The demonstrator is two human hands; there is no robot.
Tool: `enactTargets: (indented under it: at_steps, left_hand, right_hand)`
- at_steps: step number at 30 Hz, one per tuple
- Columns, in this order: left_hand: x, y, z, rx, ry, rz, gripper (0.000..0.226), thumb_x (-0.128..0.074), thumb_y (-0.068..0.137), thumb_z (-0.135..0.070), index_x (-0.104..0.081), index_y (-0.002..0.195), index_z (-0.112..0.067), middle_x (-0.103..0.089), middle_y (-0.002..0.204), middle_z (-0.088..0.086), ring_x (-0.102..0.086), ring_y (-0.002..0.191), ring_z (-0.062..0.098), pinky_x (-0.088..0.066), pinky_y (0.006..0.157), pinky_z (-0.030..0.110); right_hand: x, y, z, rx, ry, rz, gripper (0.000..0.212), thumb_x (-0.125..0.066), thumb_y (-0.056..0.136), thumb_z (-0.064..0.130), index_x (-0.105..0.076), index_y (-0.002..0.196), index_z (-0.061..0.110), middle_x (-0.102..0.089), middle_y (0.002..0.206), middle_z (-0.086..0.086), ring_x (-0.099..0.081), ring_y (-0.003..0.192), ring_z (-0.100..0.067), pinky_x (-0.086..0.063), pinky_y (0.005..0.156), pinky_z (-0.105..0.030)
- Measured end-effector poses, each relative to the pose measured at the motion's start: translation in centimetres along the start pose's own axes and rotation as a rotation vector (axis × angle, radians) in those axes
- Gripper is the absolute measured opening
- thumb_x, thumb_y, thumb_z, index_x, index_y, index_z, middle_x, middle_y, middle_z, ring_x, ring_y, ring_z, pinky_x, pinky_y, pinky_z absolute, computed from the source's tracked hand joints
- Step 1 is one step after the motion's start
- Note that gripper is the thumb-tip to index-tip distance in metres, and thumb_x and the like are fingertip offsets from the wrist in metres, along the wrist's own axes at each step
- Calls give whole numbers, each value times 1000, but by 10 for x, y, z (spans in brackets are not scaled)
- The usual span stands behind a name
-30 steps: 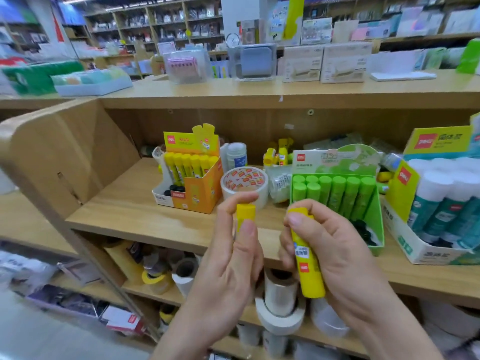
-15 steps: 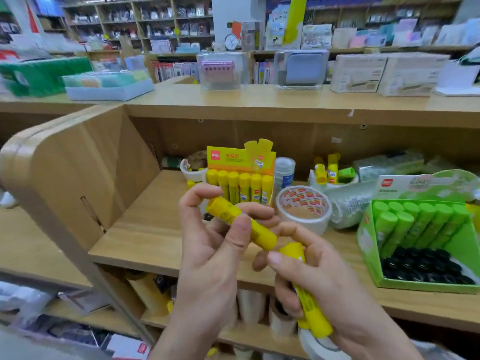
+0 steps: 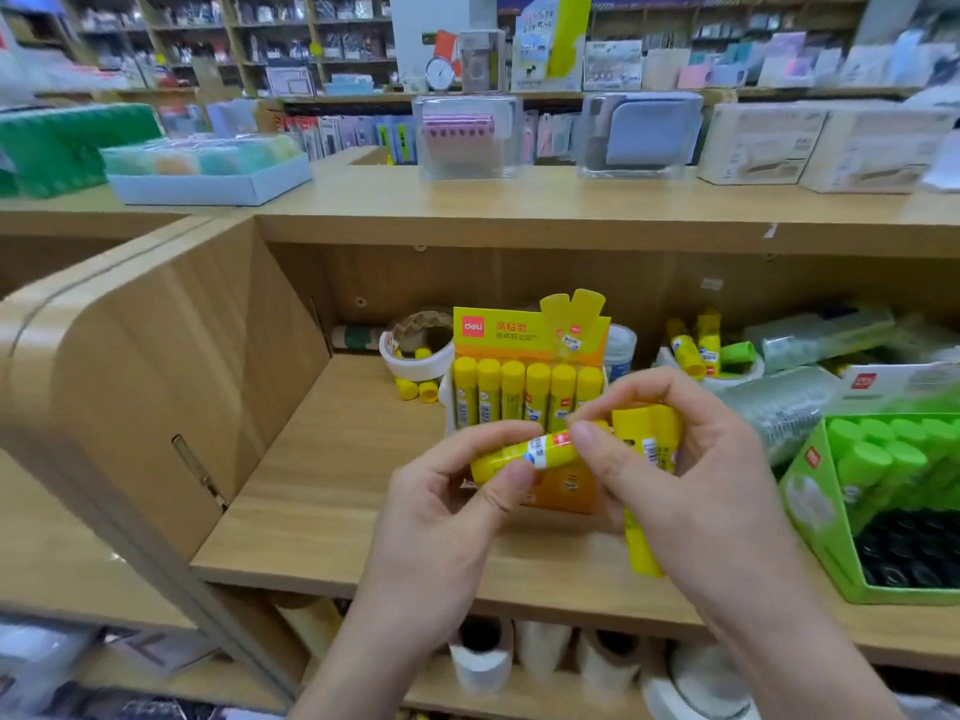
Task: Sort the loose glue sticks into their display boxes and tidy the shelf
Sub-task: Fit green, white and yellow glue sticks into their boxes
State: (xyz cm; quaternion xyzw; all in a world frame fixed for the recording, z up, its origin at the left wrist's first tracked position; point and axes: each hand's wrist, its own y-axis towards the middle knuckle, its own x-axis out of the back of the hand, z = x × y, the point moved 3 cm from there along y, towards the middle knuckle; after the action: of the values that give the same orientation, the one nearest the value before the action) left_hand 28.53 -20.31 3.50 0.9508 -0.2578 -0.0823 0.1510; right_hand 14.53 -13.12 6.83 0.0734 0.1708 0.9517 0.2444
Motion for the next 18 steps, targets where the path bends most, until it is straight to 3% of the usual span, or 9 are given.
enactTargets:
  at_steps: [4,7,9,12,15,18]
  left_hand:
    - [18,9,3,-18,122,-36,19,-69,84,-23,-73,102,-26,-72,96,-3,-67,87,12,-53,69,22]
    - [47,18,14,-93,595,-133,21,-64,87,-25,-68,104,-37,-65,98,-15,-60,91,10,-51,72,22]
    - [55,20,26,-48,793,-44,21,-59,86,-40,-67,105,-39,-58,102,-21,-57,98,6,-50,80,27]
    - [54,15,37,-43,868,-5,21,-58,88,-41,-73,98,-31,-56,98,-19,-54,94,2,-49,80,28]
    - [51,10,35,-97,848,-20,11,-67,87,-33,-76,89,-26,-56,90,-15,-56,86,3,-45,72,20]
    - [51,3,32,-117,847,7,10,-68,87,-35,-75,86,-28,-54,86,-14,-56,80,4,-43,66,17]
  right_hand:
    - [-3,18,10,105,-173,-55,17,-79,77,16,-64,82,21,-66,71,7,-58,59,-7,-45,57,-27]
    - [-3,35,20,185,-356,-94,17,-77,78,19,-61,81,24,-65,74,8,-61,66,-9,-48,60,-29]
    - [-5,45,22,220,-485,-83,18,-76,78,22,-59,83,26,-65,74,4,-61,65,-15,-50,59,-33]
    - [-21,54,19,256,-667,4,19,-73,78,24,-57,86,28,-63,69,1,-55,55,-13,-47,54,-33]
    - [-43,57,14,282,-792,135,20,-72,78,23,-55,86,29,-53,60,8,-49,53,-5,-33,49,-16]
    - [-59,57,8,303,-884,266,20,-68,79,23,-53,89,31,-62,77,8,-49,65,-8,-42,61,-31]
